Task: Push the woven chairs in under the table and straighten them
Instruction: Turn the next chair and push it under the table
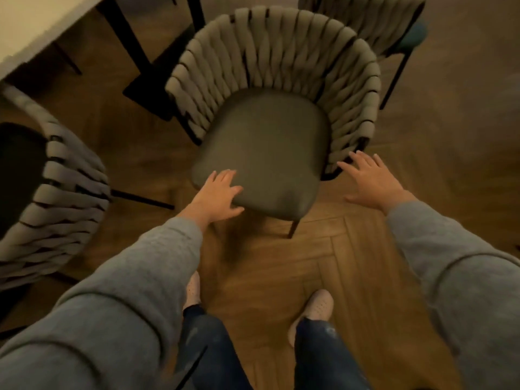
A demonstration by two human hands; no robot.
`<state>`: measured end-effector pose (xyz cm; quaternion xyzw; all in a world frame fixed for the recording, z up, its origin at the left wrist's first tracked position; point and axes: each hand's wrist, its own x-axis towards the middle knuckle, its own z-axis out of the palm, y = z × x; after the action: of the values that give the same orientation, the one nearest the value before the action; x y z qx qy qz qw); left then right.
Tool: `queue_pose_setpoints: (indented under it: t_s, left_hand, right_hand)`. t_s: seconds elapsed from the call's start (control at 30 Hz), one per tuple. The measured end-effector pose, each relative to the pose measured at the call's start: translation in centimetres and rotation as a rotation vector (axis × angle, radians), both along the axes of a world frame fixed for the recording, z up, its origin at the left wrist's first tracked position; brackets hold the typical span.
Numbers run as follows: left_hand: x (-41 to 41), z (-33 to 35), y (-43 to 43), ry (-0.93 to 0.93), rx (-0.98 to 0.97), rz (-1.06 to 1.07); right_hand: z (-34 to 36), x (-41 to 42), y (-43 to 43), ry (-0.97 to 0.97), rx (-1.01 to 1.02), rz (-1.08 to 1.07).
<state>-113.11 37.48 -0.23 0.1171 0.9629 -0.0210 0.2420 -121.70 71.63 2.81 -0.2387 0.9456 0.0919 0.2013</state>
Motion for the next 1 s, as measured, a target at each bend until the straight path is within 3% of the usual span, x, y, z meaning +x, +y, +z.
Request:
queue_pose_setpoints:
  t_s: [0.2,0.37,0.73,1.0]
  left_hand:
    - [-3.9,1.2,13.8,0.013,0.070,0.062]
    - [-9.5,2.9,19.8,-0.062,0.147,0.266]
    - [-25.8,1.6,25.3,-0.137,0.423,0.595]
    - [-35.8,1.2,26.6,-0.229,0.780,0.997]
  right_hand:
    - [1.9,-4.8,11.0,0.005,0.054,0.070]
    - [2.9,-10.1,14.9,0.043,0.063,0.140]
    - [2.2,-28.4,13.4,0.052,0.086,0.349]
    - [1.1,-41.2,9.3,0.081,0.176,0.648]
